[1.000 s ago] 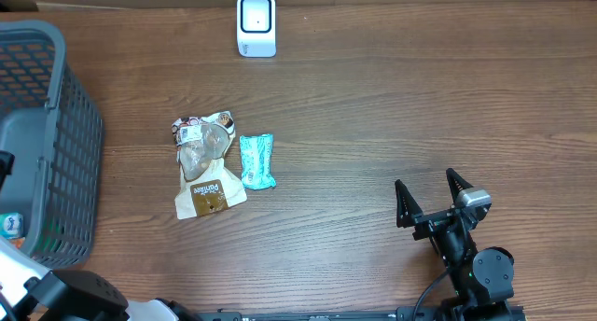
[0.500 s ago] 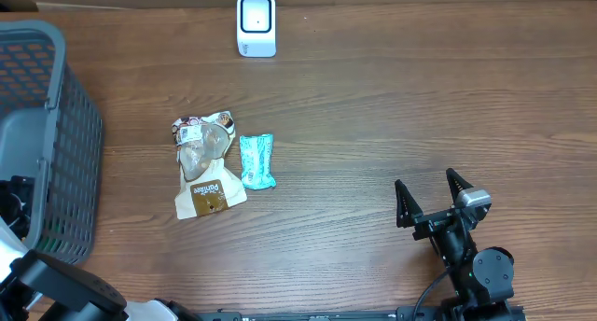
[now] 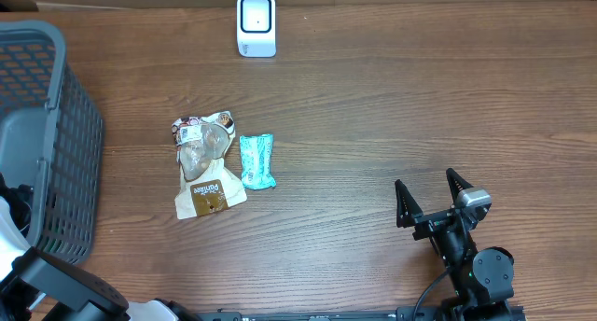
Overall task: Scan the item barcode
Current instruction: 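Reach into the basket and grasp the green-lidded jar with the left gripper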
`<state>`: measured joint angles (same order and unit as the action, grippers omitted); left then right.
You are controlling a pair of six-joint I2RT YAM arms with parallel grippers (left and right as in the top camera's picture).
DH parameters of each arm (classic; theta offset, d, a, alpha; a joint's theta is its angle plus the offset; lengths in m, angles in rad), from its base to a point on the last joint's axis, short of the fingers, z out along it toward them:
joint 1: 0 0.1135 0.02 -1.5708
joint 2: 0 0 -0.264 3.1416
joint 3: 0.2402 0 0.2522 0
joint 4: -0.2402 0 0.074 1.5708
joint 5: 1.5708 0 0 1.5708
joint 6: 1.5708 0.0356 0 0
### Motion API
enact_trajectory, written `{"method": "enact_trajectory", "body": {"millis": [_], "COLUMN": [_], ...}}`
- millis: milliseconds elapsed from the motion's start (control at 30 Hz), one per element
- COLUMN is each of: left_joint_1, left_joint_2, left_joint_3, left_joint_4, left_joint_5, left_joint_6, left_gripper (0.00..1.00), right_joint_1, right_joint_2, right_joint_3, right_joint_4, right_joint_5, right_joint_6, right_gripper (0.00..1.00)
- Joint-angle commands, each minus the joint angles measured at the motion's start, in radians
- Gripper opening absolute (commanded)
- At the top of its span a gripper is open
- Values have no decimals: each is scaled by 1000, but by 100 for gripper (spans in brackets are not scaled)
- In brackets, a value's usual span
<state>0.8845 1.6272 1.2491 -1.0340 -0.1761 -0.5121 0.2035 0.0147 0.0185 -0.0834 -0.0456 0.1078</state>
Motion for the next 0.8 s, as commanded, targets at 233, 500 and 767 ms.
{"method": "enact_trajectory", "body": {"millis": [233, 500, 767], "left_joint_1": [4, -33, -138], "left_joint_2": [4, 4, 3], "left_joint_3": [-36, -36, 25], "left_joint_4": [48, 156, 174], "left_joint_5": [68, 169, 84], "left_joint_6": [42, 175, 217], "left_gripper": [89, 86, 93], "right_joint_1": [-3, -3, -3], "right_joint_2": [-12, -12, -12], "right_joint_3": [-11, -11, -11], "right_joint_4": [3, 3, 3], "right_joint_5": [-1, -1, -1], "right_joint_6": [-5, -5, -5], "right_gripper": [100, 100, 100]}}
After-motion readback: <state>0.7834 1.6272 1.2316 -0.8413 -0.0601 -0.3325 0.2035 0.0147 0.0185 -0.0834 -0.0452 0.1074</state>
